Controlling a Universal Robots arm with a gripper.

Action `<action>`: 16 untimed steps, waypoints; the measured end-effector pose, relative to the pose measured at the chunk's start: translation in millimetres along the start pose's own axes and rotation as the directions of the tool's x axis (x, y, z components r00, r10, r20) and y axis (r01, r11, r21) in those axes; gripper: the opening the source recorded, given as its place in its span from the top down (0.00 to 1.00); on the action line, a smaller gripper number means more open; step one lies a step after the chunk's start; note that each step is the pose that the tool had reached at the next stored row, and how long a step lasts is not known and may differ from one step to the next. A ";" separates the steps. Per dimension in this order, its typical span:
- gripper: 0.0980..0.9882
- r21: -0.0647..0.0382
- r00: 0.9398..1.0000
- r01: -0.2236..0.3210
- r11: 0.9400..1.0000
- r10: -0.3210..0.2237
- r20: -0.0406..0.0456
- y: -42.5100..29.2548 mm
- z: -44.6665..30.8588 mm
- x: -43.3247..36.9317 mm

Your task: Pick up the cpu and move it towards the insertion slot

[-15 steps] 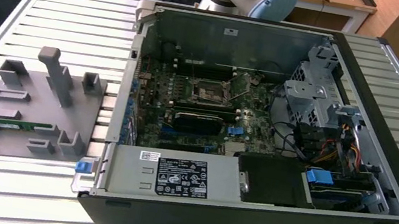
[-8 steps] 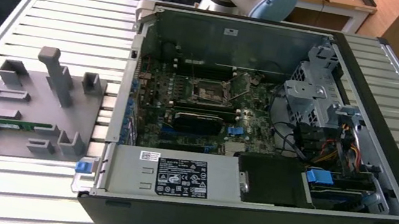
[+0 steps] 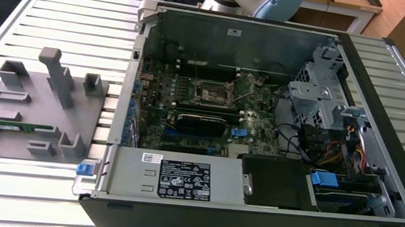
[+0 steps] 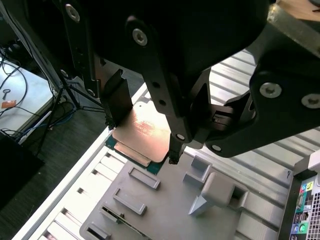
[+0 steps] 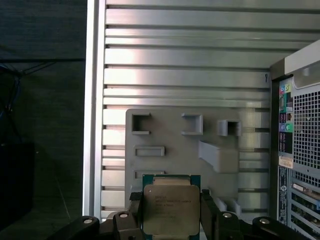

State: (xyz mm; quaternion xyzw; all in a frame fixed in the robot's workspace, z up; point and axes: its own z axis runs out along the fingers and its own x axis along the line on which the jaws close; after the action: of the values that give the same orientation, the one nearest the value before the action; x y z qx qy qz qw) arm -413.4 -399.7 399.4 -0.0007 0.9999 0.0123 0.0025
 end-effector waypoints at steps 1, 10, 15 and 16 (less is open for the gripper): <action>0.50 0.000 1.000 0.000 1.000 0.000 0.000 0.0 0.0 -0.8; 0.50 0.000 1.000 0.000 1.000 0.000 0.000 0.1 0.1 -6.5; 0.50 0.000 1.000 0.000 1.000 0.000 0.000 0.2 0.0 -11.0; 0.50 0.000 1.000 0.000 1.000 0.000 0.000 0.1 0.1 -12.0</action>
State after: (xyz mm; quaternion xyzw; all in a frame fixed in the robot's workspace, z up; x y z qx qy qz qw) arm -401.4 -399.5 399.4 -0.0007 0.9999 0.0123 0.0025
